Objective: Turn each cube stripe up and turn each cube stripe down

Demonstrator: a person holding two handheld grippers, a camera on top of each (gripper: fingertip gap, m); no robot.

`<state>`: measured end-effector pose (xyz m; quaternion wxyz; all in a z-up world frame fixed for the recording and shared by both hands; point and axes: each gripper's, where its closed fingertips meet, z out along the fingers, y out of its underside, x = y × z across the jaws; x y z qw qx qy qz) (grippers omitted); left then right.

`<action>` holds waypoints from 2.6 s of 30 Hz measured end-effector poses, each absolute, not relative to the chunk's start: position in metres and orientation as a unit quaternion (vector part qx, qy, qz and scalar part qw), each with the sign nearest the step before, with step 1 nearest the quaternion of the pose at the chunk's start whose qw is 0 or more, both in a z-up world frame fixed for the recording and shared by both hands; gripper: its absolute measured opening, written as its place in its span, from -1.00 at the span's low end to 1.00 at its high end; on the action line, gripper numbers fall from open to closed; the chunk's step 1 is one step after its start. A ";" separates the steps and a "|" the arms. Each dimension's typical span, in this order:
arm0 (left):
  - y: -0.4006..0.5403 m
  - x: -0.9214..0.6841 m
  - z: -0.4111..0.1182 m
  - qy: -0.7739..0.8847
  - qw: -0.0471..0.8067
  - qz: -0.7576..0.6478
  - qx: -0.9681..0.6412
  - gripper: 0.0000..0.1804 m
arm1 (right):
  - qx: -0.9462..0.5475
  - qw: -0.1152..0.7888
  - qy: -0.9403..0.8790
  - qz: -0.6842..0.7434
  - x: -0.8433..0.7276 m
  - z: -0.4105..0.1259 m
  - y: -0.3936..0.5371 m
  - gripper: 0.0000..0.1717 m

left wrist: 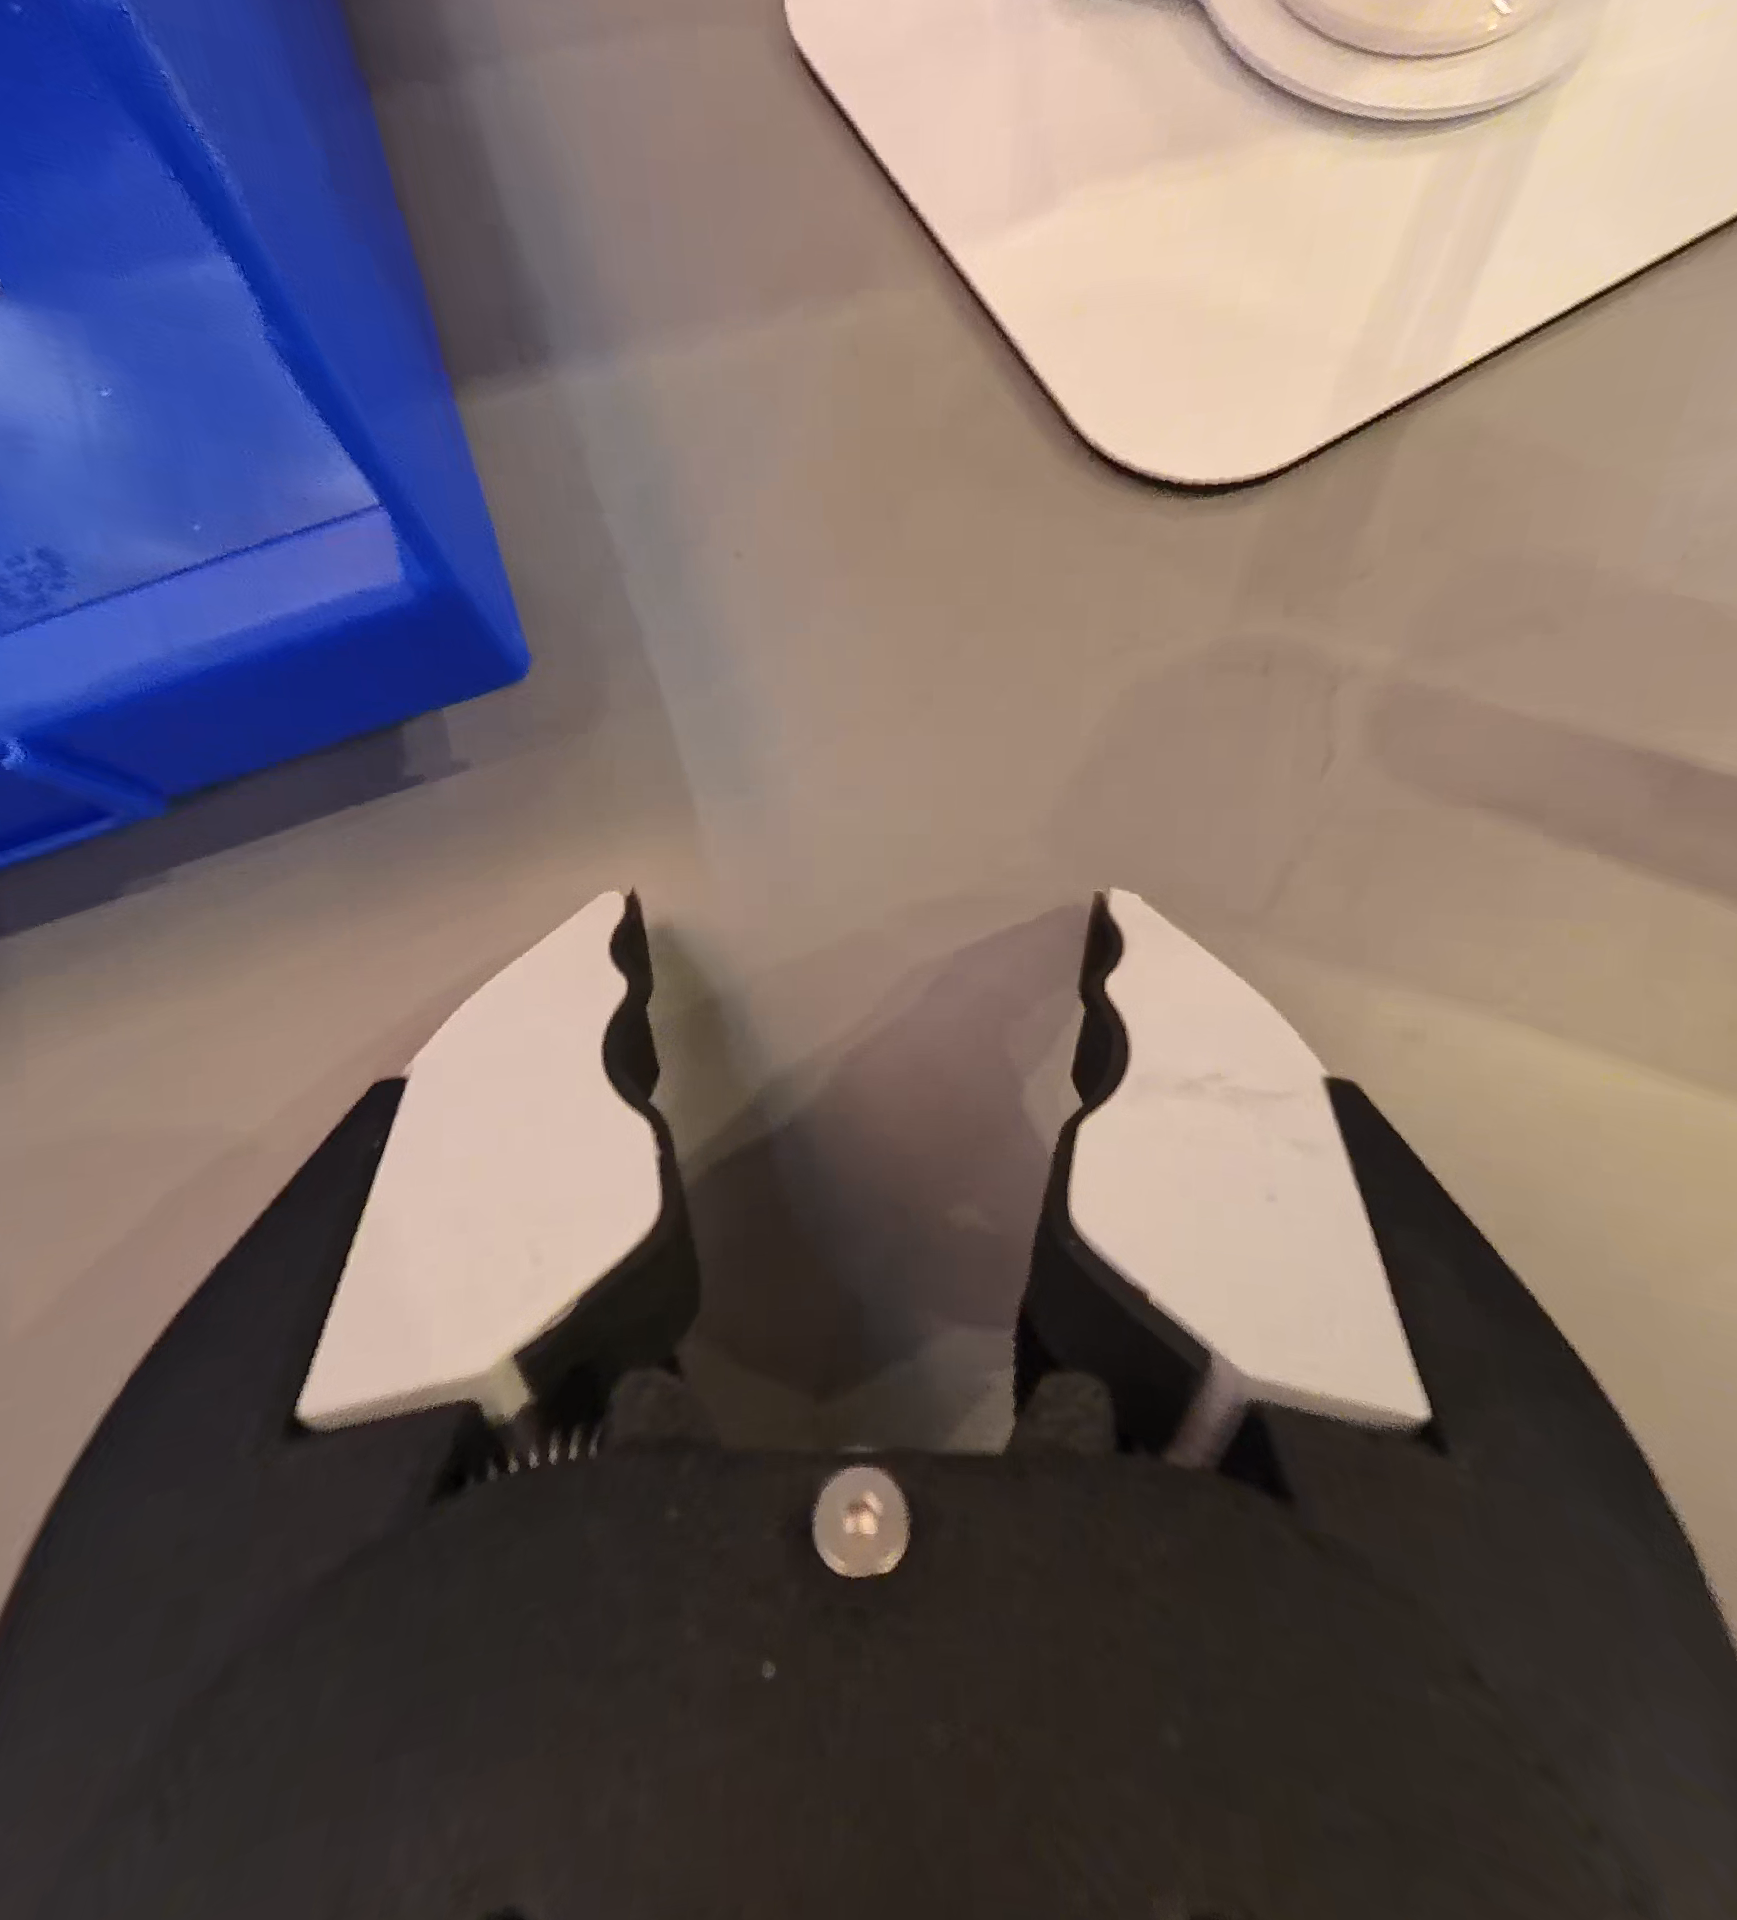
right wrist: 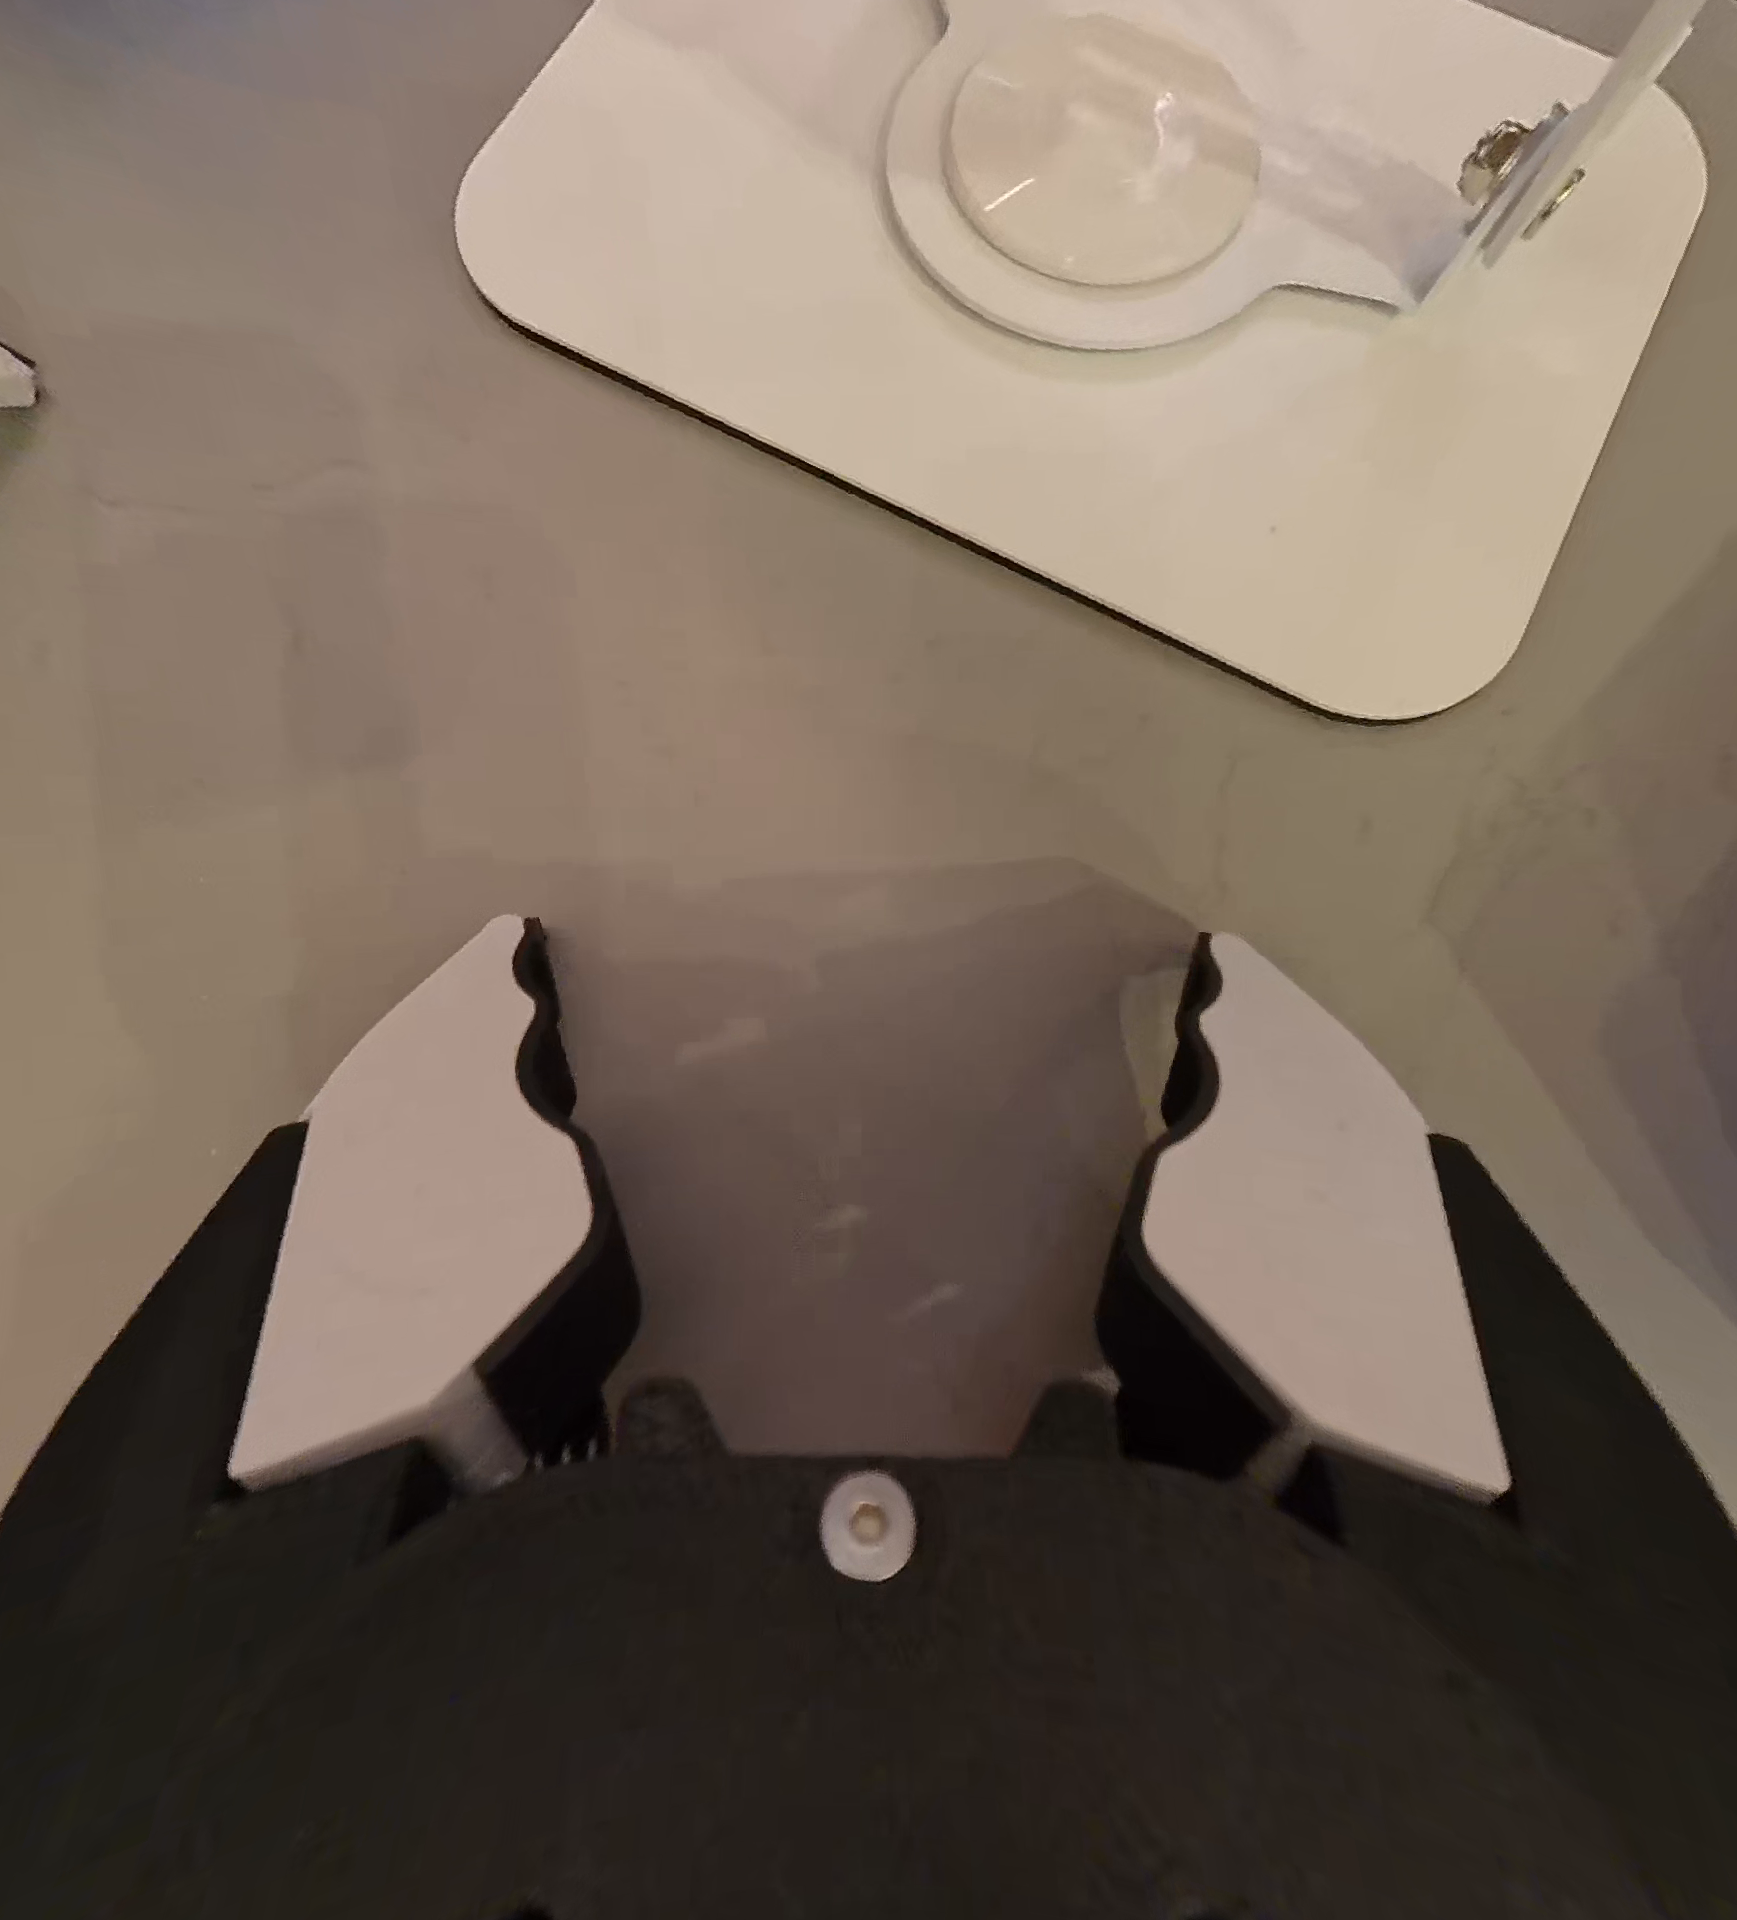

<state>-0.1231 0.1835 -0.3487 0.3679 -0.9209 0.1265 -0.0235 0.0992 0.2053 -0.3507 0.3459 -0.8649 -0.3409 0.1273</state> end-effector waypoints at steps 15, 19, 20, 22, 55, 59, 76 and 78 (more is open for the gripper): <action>0.182 -0.132 -0.345 0.112 0.383 0.029 -0.917 -0.35 | -0.861 0.345 -0.350 0.132 0.097 -0.350 0.206 0.29; 0.181 -0.131 -0.345 0.123 0.383 0.026 -0.915 -0.36 | -0.858 0.346 -0.355 0.134 0.096 -0.350 0.204 0.24; 0.181 -0.131 -0.344 0.132 0.384 0.027 -0.913 -0.34 | -0.857 0.346 -0.356 0.135 0.095 -0.350 0.204 0.23; 0.181 -0.128 -0.344 0.154 0.385 0.018 -0.910 -0.28 | -0.857 0.348 -0.356 0.133 0.095 -0.350 0.204 0.24; 0.173 -0.110 -0.339 0.226 0.405 0.058 -0.884 -0.75 | -0.847 0.343 -0.379 0.148 0.085 -0.349 0.203 0.14; 0.176 -0.113 -0.340 0.192 0.398 0.051 -0.896 -0.68 | -0.847 0.342 -0.378 0.148 0.085 -0.349 0.203 0.14; 0.178 -0.127 -0.327 0.138 0.404 0.066 -0.902 0.17 | -0.854 0.342 -0.366 0.142 0.084 -0.350 0.208 0.22; 0.179 -0.123 -0.343 0.125 0.375 0.043 -0.918 0.16 | -0.855 0.342 -0.364 0.141 0.084 -0.350 0.208 0.23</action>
